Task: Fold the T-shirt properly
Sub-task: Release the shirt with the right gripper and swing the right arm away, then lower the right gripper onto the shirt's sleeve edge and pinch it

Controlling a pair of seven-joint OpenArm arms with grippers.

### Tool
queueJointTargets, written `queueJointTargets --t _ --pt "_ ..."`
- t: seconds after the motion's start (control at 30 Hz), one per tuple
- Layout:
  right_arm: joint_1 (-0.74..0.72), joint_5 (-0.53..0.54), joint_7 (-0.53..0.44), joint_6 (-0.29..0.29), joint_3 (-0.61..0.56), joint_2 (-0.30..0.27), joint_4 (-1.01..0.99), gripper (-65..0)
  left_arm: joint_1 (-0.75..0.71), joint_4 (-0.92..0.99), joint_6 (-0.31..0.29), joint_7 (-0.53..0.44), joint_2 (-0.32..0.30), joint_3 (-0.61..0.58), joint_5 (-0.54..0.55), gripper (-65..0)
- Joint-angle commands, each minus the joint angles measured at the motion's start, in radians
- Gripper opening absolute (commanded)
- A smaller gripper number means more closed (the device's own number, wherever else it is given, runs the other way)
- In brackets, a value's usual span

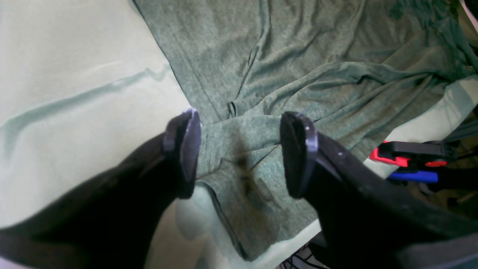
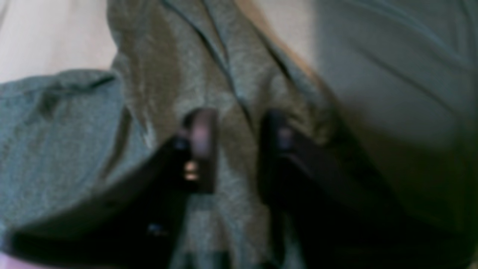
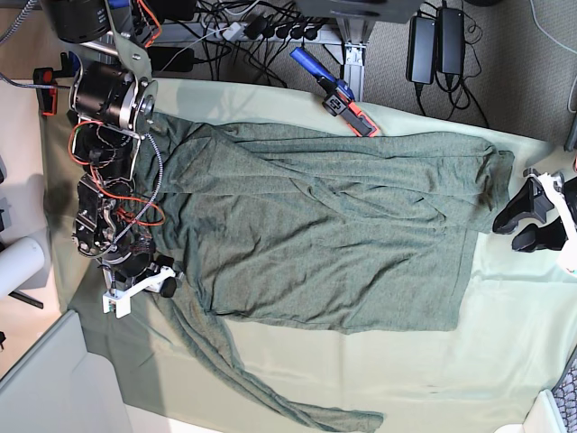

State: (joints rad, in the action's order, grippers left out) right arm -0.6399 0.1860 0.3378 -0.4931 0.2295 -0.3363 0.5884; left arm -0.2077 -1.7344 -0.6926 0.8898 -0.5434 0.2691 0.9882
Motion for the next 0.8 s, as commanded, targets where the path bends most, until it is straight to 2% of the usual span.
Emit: queueJointTargets --t 0.0,0.03,0.07,0.27,0.53,0.57,0.67,0.7,0.77 --pt "-0.033 0.008 -0.028 -0.008 0.001 -0.018 0.021 -55.6 0.008 -0.014 -0.006 -0.018 -0.019 0.008 0.021 -28.0" --pt "-0.033 0.008 -0.028 -0.008 0.001 -0.018 0.021 -62.0 0.008 -0.013 -0.006 -0.018 -0.019 0.008 0.021 -28.0" --pt "-0.033 0.008 -0.028 -0.008 0.002 -0.018 0.021 -65.0 0.008 -0.014 -0.006 -0.018 -0.019 0.008 0.021 -28.0" --pt "-0.026 0.009 -0.018 -0.008 0.002 -0.028 0.05 -65.0 0.008 -0.014 -0.006 -0.018 -0.019 0.008 0.02 -28.0" --pt "0.037 0.016 -0.014 -0.007 0.004 -0.072 0.212 -65.0 0.008 -0.013 -0.006 -0.018 -0.019 0.008 0.025 -28.0" --pt "0.037 0.016 -0.014 -0.007 0.005 -0.077 0.212 -63.3 0.008 -0.013 -0.006 -0.018 -0.019 0.008 0.025 -28.0" --pt "0.039 0.01 -0.02 -0.007 0.007 -0.085 0.211 -32.1 0.008 -0.014 -0.006 -0.018 -0.019 0.008 0.025 -28.0" --pt "0.039 0.0 -0.025 -0.007 0.007 -0.084 0.209 -26.4 0.008 -0.014 -0.006 -0.018 -0.019 0.008 0.025 -28.0" --pt "0.039 -0.023 -0.032 -0.007 0.006 -0.078 0.202 -24.3 0.008 -0.014 -0.006 -0.018 -0.019 0.008 0.025 -28.0"
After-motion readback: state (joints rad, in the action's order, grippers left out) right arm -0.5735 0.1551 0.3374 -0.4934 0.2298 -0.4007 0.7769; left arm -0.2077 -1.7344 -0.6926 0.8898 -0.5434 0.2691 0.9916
